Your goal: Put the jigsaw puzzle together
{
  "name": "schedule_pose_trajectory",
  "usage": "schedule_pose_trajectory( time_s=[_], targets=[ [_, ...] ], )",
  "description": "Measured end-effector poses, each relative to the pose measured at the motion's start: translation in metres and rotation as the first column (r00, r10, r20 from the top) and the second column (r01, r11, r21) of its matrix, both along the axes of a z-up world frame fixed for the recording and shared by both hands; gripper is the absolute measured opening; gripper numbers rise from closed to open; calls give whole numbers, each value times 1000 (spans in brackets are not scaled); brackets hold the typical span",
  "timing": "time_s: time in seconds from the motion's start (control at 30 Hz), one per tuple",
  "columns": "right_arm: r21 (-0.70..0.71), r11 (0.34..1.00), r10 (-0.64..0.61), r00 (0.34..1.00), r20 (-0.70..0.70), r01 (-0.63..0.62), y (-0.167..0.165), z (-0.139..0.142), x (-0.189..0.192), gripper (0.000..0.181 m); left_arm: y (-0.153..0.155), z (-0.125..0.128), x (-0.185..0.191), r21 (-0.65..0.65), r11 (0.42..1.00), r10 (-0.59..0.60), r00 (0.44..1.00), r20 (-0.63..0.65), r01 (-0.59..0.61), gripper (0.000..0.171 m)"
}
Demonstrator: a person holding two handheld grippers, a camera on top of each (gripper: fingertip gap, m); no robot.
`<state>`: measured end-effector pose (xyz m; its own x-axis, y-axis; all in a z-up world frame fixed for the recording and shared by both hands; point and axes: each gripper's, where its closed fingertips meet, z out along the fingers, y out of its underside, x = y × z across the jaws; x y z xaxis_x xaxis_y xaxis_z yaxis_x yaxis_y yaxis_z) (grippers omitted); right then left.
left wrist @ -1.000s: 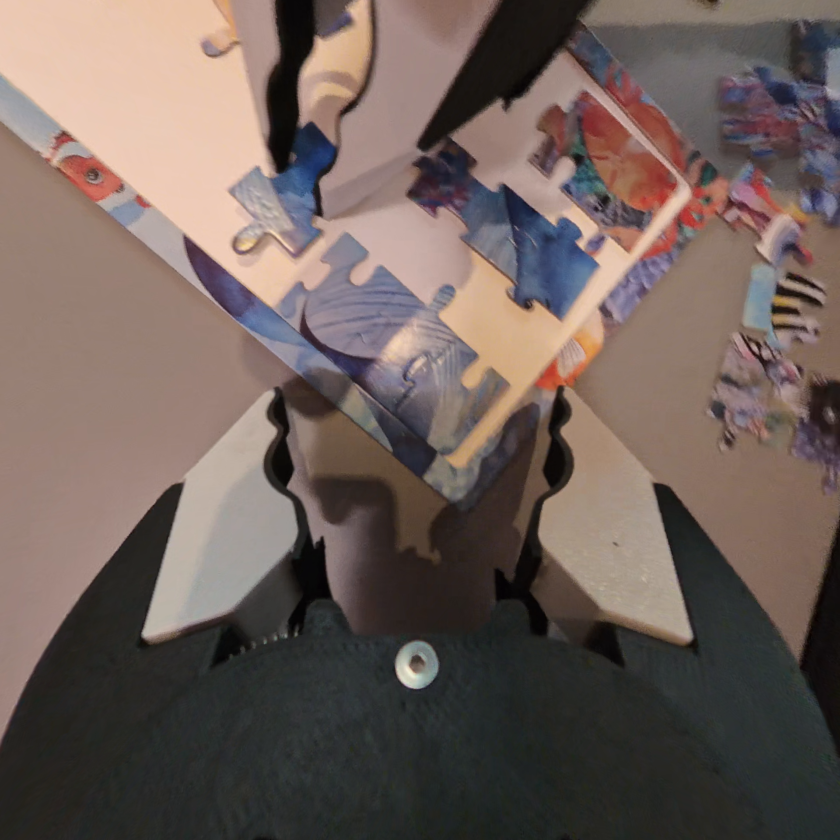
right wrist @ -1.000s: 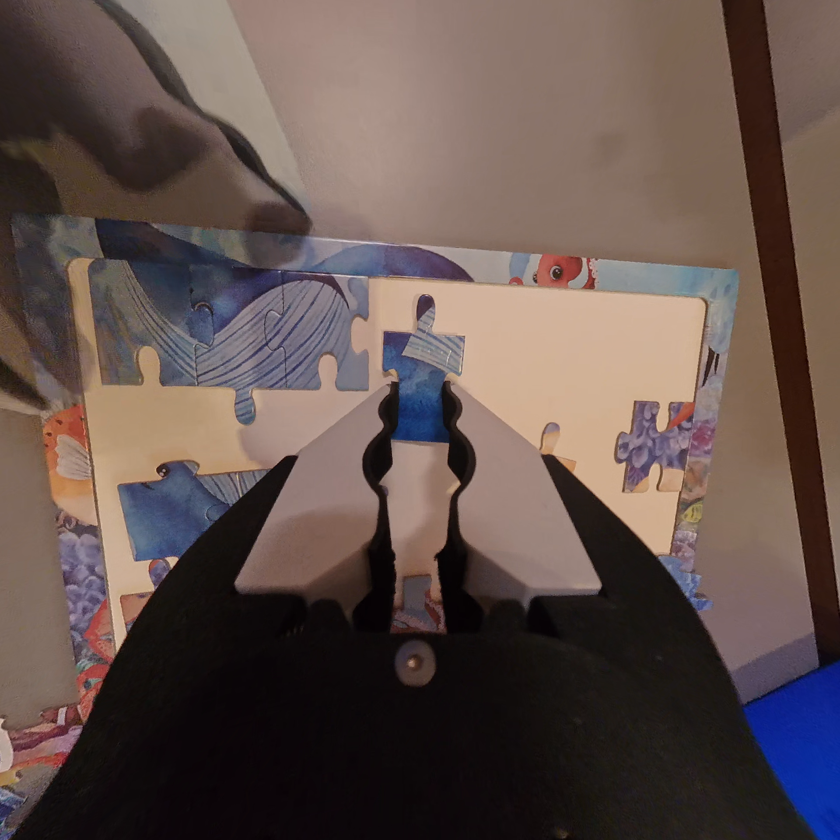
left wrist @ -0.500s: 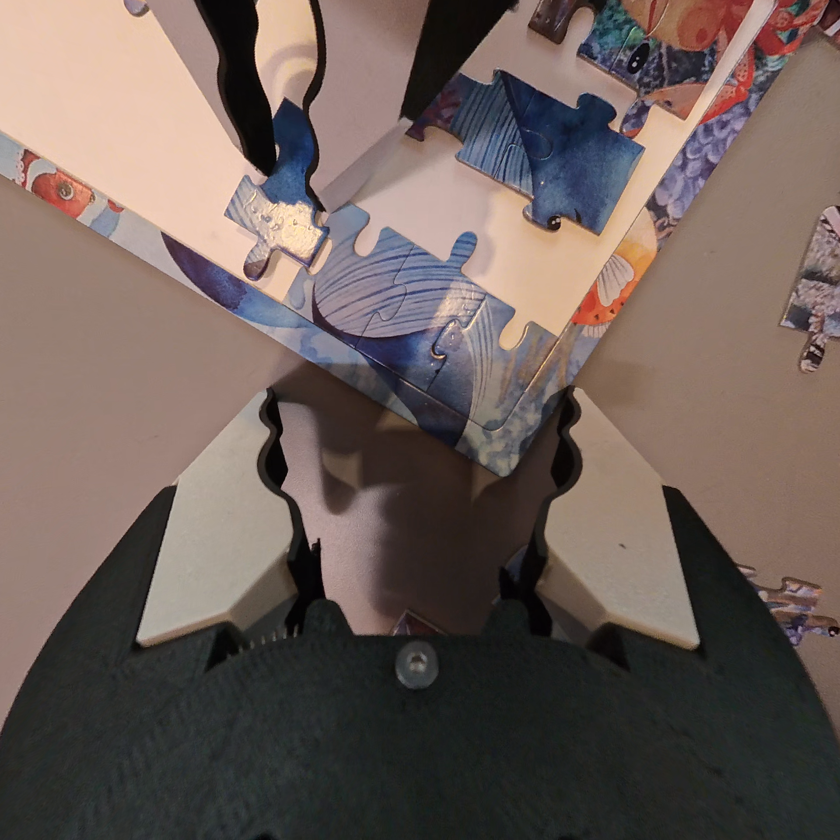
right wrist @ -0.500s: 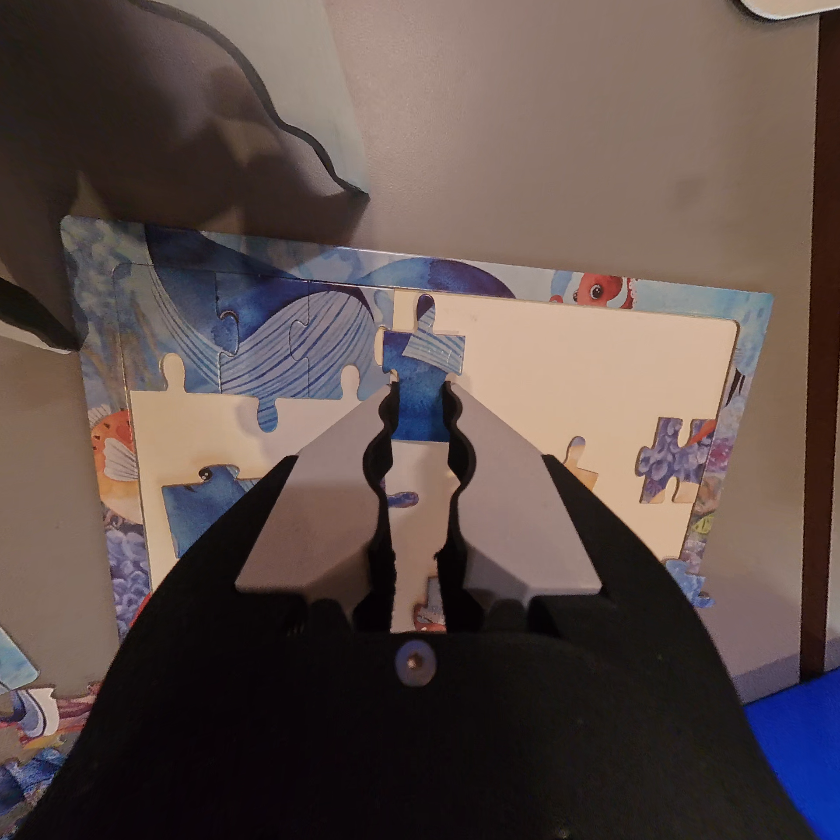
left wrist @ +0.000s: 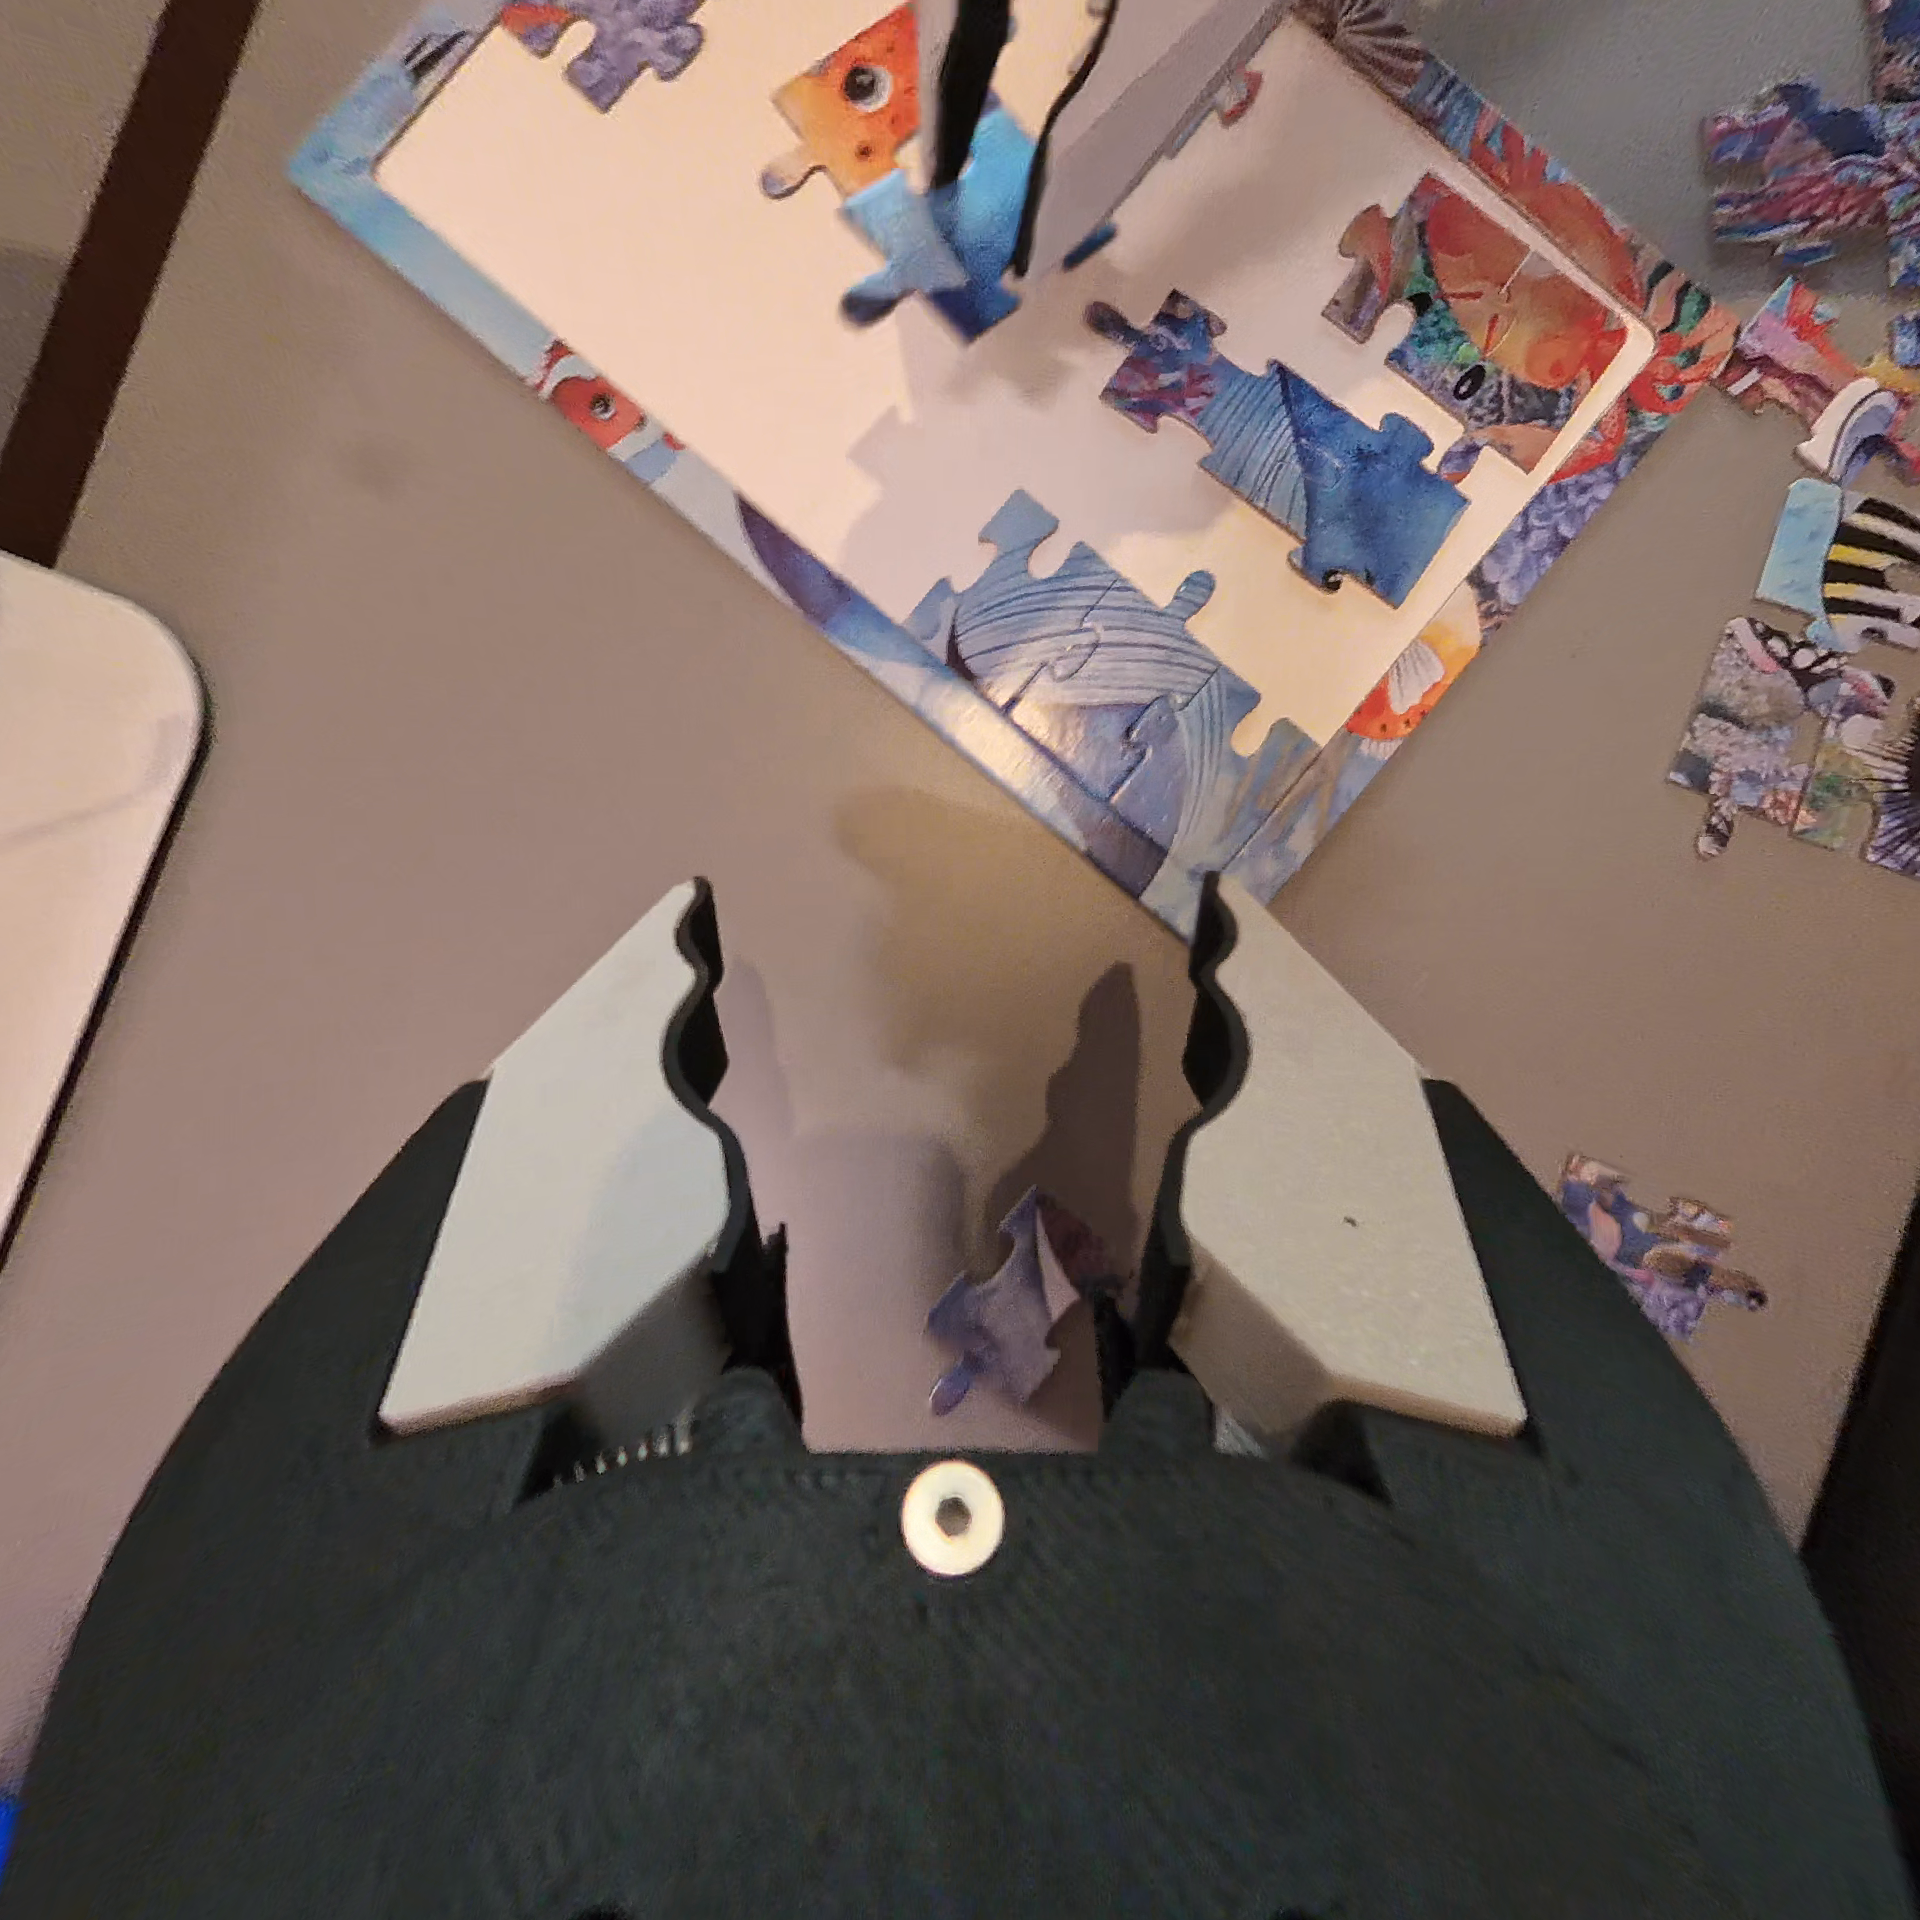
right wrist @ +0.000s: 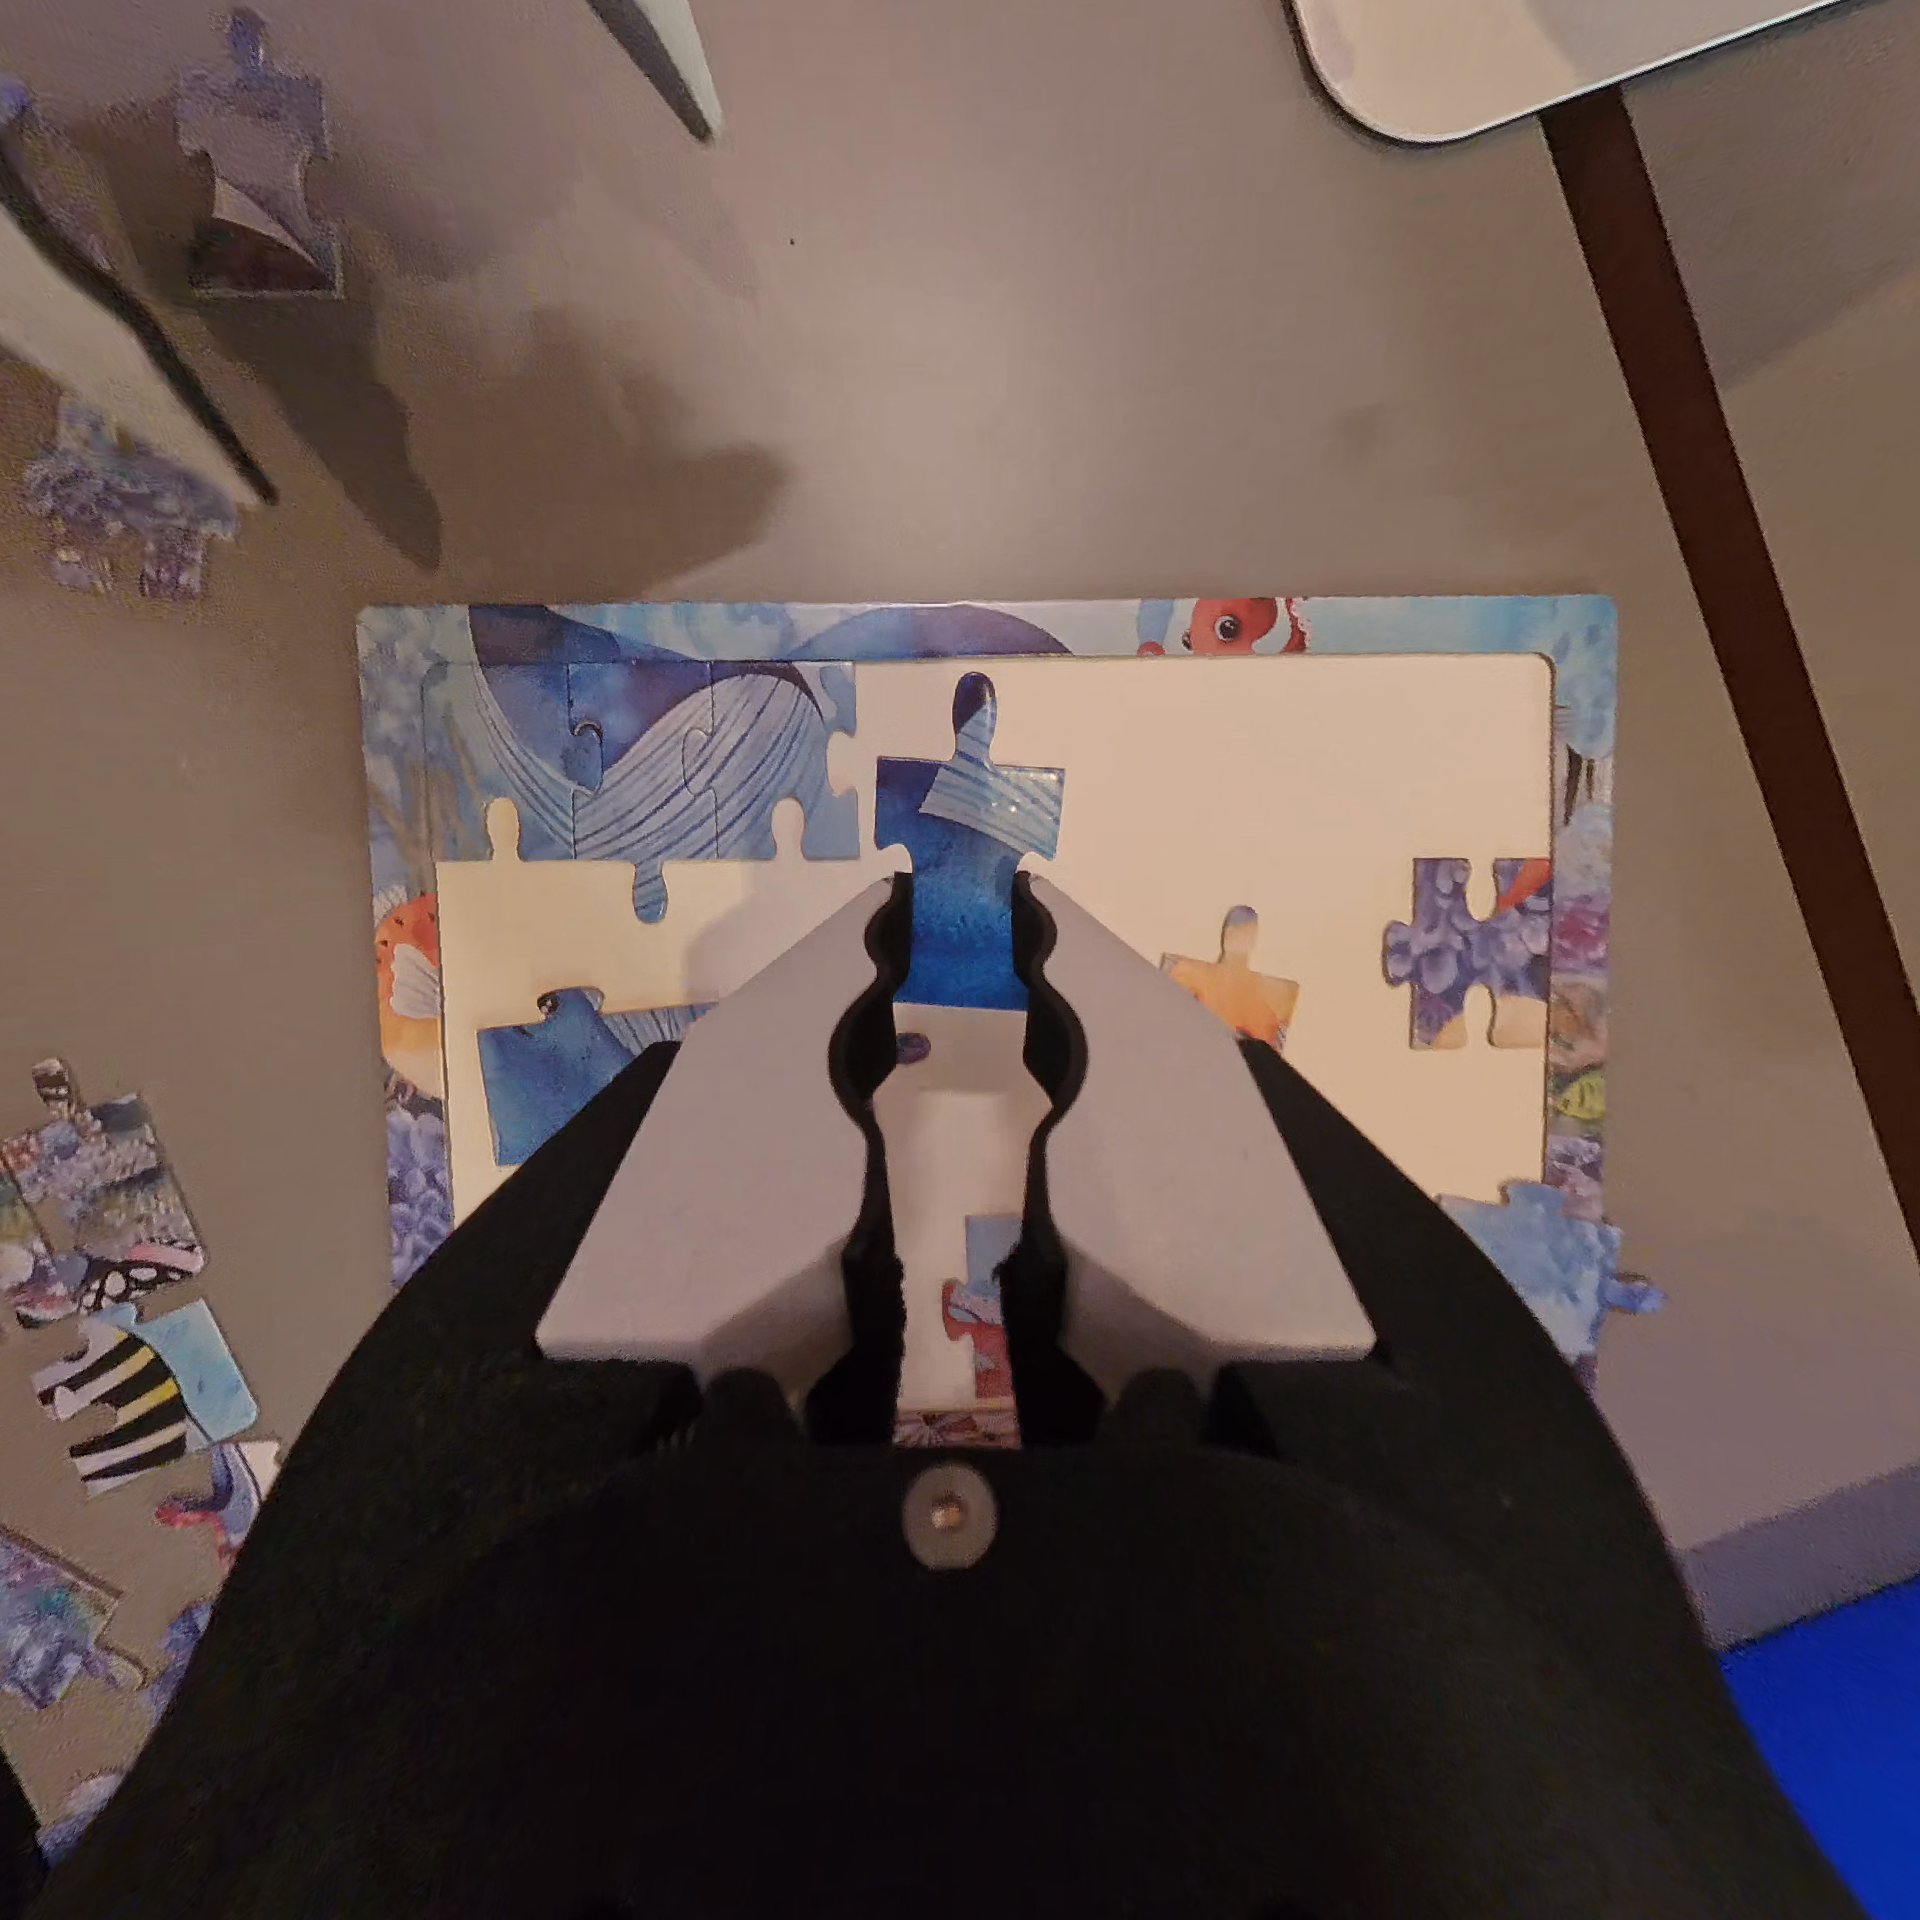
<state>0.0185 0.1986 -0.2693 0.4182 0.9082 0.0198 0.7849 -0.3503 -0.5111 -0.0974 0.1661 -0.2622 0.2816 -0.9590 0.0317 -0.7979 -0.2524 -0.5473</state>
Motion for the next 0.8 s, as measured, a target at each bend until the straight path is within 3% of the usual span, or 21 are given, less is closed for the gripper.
schedule_pose_trajectory(
  time_s=[0.13, 0.33, 0.47, 0.63, 0.8],
  targets=[
    [7, 999, 33, 999, 42, -34, -5, 2, 8, 17, 7, 3, -28, 43, 998, 55, 993, -107, -50, 82],
    [-45, 994, 107, 987, 121, -103, -24, -3, 18, 17, -23, 2, -39, 21, 1000, 17, 984, -175, -14, 86],
    [-100, 985, 157, 969, 189, -140, -39, -5, 34, 17, -49, -7, -27, -5, 999, -38, 988, -147, 38, 81],
    [-224, 967, 180, 944, 275, -120, -62, -12, 75, 17, -62, -7, 18, 13, 995, -93, 994, -65, 94, 79],
    [-273, 960, 151, 938, 311, -64, -64, -20, 97, 17, -66, -38, 41, 74, 984, -145, 967, -209, 164, 89]
  ],
)
